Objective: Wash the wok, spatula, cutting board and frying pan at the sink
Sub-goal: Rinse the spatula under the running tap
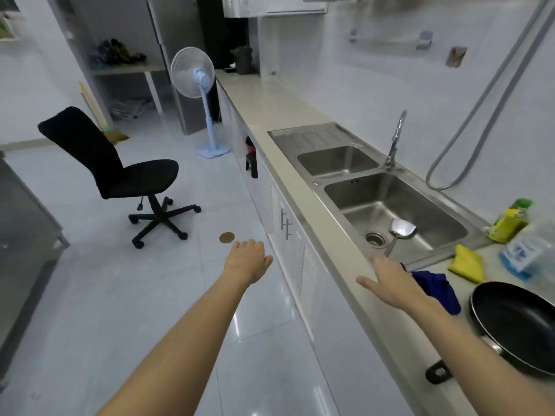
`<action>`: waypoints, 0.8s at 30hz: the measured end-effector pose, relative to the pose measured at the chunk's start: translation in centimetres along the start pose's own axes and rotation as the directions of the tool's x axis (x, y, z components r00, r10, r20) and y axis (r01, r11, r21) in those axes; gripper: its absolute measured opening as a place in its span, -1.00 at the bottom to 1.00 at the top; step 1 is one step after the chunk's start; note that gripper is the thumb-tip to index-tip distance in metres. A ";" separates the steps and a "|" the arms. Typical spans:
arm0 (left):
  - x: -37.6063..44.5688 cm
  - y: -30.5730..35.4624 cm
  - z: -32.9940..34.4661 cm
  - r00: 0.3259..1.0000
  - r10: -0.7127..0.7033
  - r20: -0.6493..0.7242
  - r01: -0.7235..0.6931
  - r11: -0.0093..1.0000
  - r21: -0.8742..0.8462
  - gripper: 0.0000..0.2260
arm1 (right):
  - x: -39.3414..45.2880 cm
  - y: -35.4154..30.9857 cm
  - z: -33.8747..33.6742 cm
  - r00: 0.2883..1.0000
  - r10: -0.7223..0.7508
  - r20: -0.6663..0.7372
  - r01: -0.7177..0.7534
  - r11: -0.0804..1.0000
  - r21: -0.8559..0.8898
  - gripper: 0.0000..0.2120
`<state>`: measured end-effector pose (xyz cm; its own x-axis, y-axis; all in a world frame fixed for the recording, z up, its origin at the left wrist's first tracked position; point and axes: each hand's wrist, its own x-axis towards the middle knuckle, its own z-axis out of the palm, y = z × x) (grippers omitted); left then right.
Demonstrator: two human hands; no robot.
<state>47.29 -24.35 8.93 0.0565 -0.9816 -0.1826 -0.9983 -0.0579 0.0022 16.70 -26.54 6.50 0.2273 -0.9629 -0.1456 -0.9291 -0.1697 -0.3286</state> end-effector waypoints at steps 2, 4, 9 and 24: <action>3.3 0.8 0.6 0.996 0.077 0.048 -0.079 0.996 0.034 -0.60 | 0.9 1.1 0.9 0.997 0.081 0.005 -0.081 0.996 0.048 -0.43; 6.9 2.4 1.5 0.982 0.165 0.088 -0.171 0.984 0.059 -0.60 | 2.0 2.6 1.4 0.983 0.184 -0.009 -0.182 0.975 0.127 -0.39; 14.9 9.4 3.4 0.912 0.385 0.142 -0.393 0.919 0.036 -0.61 | 5.9 7.2 2.3 0.922 0.366 -0.123 -0.336 0.918 0.209 -0.52; 30.9 22.2 5.9 0.676 0.701 0.226 -0.686 0.711 -0.152 -0.70 | 17.0 15.8 6.1 0.651 0.752 -0.109 -0.744 0.660 0.110 -0.19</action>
<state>26.79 -54.94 -2.47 -0.6647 -0.6632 -0.3439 -0.7467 0.6049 0.2768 7.67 -44.30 -6.83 -0.5822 -0.7769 -0.2398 -0.7499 0.6271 -0.2108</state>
